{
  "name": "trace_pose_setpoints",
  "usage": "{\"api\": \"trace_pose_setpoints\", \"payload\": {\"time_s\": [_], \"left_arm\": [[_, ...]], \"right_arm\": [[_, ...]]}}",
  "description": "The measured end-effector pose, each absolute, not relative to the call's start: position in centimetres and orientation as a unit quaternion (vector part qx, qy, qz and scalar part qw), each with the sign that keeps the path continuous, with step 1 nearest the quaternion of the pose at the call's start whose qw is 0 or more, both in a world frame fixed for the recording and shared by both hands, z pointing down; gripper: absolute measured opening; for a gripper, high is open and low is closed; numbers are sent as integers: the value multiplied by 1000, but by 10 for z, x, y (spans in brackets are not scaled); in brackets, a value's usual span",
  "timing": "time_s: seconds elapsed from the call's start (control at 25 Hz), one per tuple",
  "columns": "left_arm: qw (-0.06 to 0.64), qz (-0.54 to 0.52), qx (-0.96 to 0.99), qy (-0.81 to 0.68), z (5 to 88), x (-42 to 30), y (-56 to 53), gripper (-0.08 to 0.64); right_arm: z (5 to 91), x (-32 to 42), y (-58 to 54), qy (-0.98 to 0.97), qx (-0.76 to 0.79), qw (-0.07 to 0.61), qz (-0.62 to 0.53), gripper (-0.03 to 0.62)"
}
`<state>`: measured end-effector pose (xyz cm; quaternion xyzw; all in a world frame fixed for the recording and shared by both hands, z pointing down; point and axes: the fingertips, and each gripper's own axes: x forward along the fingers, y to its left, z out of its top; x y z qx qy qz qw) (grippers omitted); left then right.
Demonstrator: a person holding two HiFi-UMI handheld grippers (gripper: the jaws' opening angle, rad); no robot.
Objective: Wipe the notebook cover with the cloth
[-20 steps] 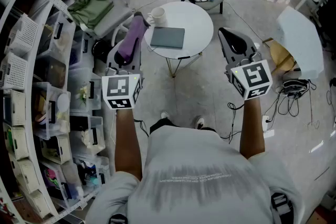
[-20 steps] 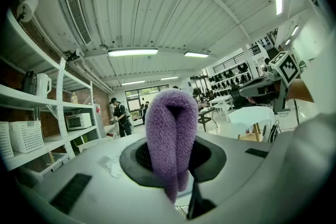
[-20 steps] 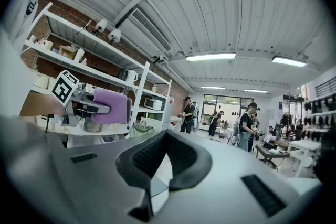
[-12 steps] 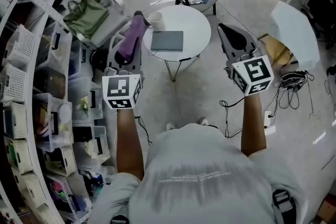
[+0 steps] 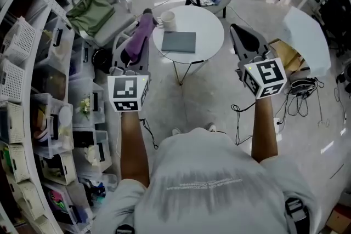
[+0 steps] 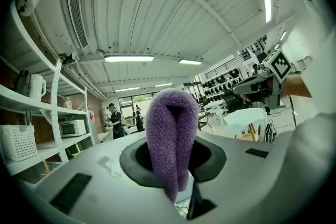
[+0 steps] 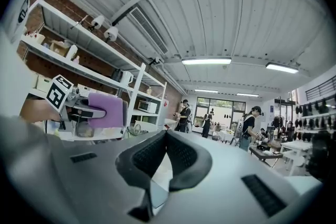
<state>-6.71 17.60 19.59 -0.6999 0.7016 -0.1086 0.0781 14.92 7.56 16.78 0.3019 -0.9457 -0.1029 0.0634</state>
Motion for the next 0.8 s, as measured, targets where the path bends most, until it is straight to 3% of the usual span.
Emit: {"api": "trace_pose_setpoints", "payload": {"time_s": [0.8], "left_arm": [[29, -107, -709, 696, 231, -167, 187, 66]], "right_arm": [[192, 55, 93, -942, 316, 89, -71, 0]]}}
